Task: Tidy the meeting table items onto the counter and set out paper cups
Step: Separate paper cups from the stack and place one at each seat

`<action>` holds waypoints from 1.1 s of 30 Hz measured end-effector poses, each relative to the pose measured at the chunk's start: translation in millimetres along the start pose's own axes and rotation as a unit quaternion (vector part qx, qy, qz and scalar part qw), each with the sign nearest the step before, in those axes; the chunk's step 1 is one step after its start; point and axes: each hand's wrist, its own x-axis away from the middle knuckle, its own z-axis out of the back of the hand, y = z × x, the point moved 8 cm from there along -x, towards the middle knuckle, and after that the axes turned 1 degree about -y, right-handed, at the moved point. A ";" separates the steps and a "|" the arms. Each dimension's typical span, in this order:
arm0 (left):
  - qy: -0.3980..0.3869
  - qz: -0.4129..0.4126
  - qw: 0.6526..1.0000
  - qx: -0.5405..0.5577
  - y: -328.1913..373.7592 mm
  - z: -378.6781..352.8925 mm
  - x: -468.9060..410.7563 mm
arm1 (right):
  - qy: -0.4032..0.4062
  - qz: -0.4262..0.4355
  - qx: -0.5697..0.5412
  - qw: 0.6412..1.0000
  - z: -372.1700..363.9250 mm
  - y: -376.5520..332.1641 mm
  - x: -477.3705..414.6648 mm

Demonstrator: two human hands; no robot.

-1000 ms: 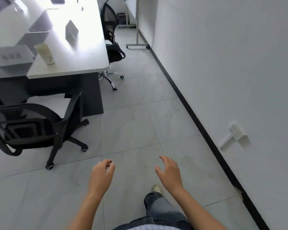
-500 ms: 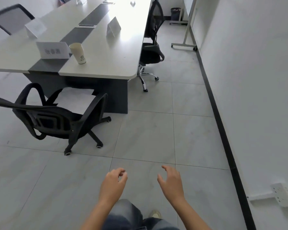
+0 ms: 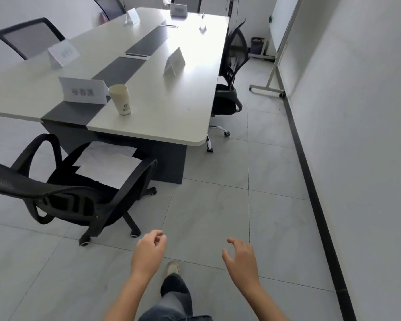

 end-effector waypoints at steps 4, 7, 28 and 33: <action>0.030 -0.033 0.999 0.007 25.3 36.8 -69.8 | 0.028 0.000 -0.005 1.000 2.0 -46.2 -52.5; 0.081 -0.049 0.995 -0.043 24.2 79.0 -107.9 | 0.043 0.012 -0.008 0.999 -5.7 -86.6 -86.4; 0.157 0.032 0.987 0.028 -4.8 194.4 -250.9 | -0.033 0.178 0.024 0.983 -107.5 -314.6 -229.4; 0.152 0.041 0.987 0.014 2.3 200.7 -295.9 | -0.029 0.197 0.008 0.980 -113.4 -351.7 -275.2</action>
